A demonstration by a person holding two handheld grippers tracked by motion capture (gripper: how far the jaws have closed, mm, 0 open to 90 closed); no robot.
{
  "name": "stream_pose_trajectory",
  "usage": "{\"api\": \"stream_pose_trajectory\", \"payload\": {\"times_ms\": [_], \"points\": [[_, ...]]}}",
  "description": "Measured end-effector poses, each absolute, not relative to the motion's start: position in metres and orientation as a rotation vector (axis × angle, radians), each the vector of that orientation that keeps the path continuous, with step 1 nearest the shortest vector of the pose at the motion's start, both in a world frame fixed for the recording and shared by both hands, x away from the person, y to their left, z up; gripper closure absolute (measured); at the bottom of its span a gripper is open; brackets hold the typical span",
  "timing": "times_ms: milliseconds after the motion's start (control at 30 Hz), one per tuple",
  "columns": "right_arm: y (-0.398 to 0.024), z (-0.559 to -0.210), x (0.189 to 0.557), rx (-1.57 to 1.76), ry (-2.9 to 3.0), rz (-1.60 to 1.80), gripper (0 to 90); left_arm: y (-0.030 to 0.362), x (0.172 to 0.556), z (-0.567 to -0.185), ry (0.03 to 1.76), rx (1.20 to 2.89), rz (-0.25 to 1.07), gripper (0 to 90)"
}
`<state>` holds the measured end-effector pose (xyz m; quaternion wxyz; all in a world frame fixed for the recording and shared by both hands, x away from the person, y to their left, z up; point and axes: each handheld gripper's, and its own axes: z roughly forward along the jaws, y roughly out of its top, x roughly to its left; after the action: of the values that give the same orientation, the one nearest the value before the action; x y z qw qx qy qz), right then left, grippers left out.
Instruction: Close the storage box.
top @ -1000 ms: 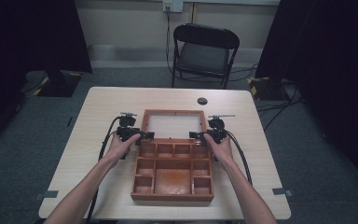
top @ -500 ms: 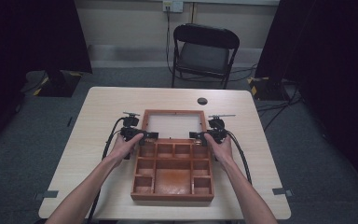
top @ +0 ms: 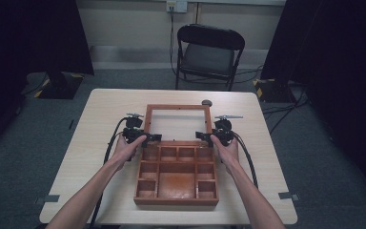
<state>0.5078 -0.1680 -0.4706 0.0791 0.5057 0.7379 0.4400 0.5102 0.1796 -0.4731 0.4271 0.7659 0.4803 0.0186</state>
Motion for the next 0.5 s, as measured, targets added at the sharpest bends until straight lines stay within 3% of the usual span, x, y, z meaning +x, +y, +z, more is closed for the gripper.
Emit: {"api": "stream_pose_trajectory", "payload": {"times_ms": [500], "points": [[-0.173, -0.451, 0.502, 1.489, 2.131, 1.431, 25.6, 0.187, 0.506, -0.457, 1.14, 1.874, 0.107, 28.9]]}}
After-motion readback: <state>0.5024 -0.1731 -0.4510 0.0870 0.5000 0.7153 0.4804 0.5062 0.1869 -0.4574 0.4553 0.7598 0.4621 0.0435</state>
